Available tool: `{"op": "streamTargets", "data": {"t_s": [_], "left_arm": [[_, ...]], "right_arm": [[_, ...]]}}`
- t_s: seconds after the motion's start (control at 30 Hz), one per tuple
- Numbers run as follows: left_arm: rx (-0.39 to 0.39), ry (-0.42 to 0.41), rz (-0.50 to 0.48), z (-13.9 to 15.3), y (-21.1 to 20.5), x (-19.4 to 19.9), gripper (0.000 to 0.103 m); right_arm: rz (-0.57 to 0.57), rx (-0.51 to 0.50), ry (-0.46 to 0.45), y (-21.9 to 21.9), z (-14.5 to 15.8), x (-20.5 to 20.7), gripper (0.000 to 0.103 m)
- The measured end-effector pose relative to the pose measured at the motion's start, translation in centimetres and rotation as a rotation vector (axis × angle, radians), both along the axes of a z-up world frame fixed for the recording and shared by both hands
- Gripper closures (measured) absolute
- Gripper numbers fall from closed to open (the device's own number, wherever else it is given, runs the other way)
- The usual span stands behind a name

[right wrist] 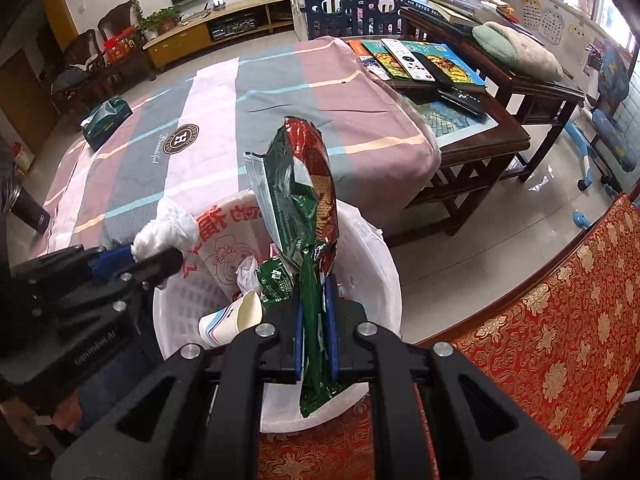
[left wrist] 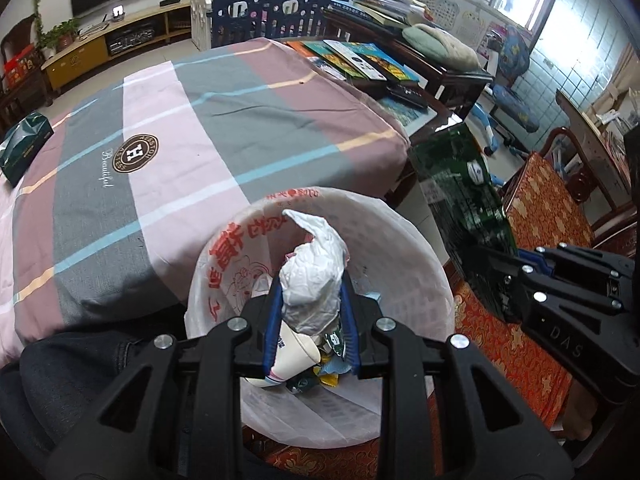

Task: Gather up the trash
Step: 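Carry the tissue and snack bag over the wastebasket and open both tools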

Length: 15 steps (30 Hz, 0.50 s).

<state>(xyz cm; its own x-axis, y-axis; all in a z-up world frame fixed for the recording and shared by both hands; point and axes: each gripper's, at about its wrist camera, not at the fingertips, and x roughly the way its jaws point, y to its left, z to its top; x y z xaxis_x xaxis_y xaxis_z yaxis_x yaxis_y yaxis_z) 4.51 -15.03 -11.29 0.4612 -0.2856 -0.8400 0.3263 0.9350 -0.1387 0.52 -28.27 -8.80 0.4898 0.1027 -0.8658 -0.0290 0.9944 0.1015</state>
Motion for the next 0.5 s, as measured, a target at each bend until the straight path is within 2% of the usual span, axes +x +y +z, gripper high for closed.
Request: {"op": "streamTargets", "data": {"t_s": [0.4, 0.47, 0.5], "left_arm": [[0.018, 0.037, 0.006, -1.5, -0.1, 0.2, 0.074], [0.016, 0.042, 0.005, -1.6, -0.1, 0.2, 0.071], [0.018, 0.039, 0.009, -1.5, 0.0, 0.2, 0.066]], "right_arm": [[0.006, -0.007, 0.028, 0.3, -0.8, 0.4, 0.092], [0.006, -0.007, 0.033, 0.3, -0.8, 0.5, 0.092], [0.005, -0.005, 0.035, 0.3, -0.9, 0.5, 0.092]]}}
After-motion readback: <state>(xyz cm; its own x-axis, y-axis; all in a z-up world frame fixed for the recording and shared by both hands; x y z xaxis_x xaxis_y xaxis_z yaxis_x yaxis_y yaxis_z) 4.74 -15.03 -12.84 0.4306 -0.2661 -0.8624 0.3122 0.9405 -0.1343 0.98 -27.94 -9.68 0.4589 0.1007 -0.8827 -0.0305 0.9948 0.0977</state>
